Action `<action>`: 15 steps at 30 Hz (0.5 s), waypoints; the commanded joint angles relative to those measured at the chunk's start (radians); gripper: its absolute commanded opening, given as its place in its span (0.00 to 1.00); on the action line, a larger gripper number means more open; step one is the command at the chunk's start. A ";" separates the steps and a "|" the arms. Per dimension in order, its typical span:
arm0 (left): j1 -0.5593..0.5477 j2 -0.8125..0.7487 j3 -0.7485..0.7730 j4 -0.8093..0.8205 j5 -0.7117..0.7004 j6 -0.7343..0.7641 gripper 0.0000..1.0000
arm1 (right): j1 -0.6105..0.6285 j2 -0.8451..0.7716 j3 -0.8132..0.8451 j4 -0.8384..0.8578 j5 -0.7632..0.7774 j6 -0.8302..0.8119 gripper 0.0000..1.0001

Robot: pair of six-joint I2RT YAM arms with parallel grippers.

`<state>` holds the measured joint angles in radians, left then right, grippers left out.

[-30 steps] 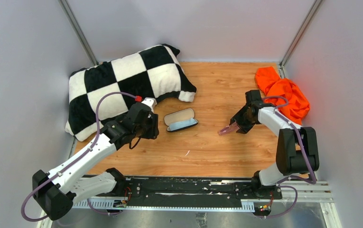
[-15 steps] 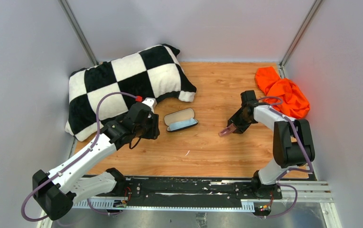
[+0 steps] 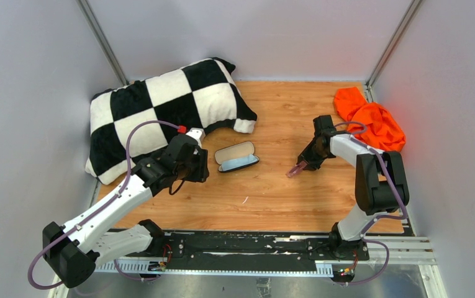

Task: Organize the sunglasses
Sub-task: Adjust the sunglasses at the center of the board.

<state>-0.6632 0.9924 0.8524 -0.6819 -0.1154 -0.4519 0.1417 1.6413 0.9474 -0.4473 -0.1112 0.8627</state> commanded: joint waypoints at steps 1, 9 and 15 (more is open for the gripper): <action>0.004 0.004 -0.013 0.031 -0.011 0.003 0.46 | 0.016 0.016 0.015 -0.023 0.004 -0.069 0.35; 0.044 0.200 0.104 0.076 -0.036 0.027 0.47 | 0.026 -0.012 -0.047 0.008 -0.105 -0.161 0.35; 0.100 0.423 0.229 0.110 0.040 0.037 0.48 | 0.042 -0.065 -0.132 0.012 -0.206 -0.225 0.35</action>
<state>-0.5819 1.3323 1.0065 -0.6064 -0.1123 -0.4404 0.1513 1.6115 0.8860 -0.3935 -0.2489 0.7158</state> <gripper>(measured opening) 0.478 0.352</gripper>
